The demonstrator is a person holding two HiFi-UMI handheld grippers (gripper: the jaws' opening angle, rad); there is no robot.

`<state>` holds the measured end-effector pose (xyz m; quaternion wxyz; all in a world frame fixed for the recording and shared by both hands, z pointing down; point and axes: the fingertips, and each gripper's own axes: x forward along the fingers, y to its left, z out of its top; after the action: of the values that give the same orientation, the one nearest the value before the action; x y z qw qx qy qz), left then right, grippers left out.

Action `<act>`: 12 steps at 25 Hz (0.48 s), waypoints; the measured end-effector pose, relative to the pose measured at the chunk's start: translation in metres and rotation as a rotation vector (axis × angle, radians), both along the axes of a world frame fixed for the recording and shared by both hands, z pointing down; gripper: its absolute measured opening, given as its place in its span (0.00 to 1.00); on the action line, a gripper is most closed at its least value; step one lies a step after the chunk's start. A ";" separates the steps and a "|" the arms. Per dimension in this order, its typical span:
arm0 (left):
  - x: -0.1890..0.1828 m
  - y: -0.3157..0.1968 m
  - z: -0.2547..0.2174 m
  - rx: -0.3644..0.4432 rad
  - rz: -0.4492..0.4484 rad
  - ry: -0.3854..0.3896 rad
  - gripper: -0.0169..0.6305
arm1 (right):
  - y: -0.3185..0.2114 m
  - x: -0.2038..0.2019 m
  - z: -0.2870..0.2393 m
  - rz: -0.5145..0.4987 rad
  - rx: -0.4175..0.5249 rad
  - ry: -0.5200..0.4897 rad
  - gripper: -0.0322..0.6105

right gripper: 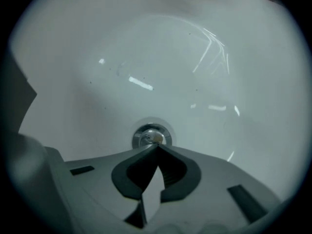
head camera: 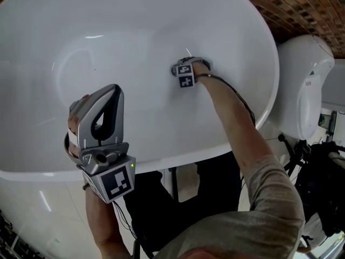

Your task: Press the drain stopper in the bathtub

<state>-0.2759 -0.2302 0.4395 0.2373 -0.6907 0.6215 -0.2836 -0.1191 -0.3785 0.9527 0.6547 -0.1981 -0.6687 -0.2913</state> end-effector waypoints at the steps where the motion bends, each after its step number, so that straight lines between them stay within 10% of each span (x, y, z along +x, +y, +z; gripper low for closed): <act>1: -0.001 -0.002 -0.001 0.007 0.001 -0.002 0.01 | -0.010 -0.005 -0.015 0.018 0.011 -0.010 0.05; 5: -0.006 0.001 0.012 0.000 0.001 -0.004 0.01 | -0.038 -0.040 -0.123 0.164 0.042 -0.247 0.05; 12: -0.009 0.021 0.002 0.051 -0.015 0.069 0.02 | 0.034 -0.013 -0.441 0.490 -0.231 -1.004 0.05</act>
<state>-0.2845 -0.2096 0.4416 0.2309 -0.6891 0.6415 -0.2456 -0.1322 -0.3446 0.5119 0.2790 0.0552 -0.9519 -0.1145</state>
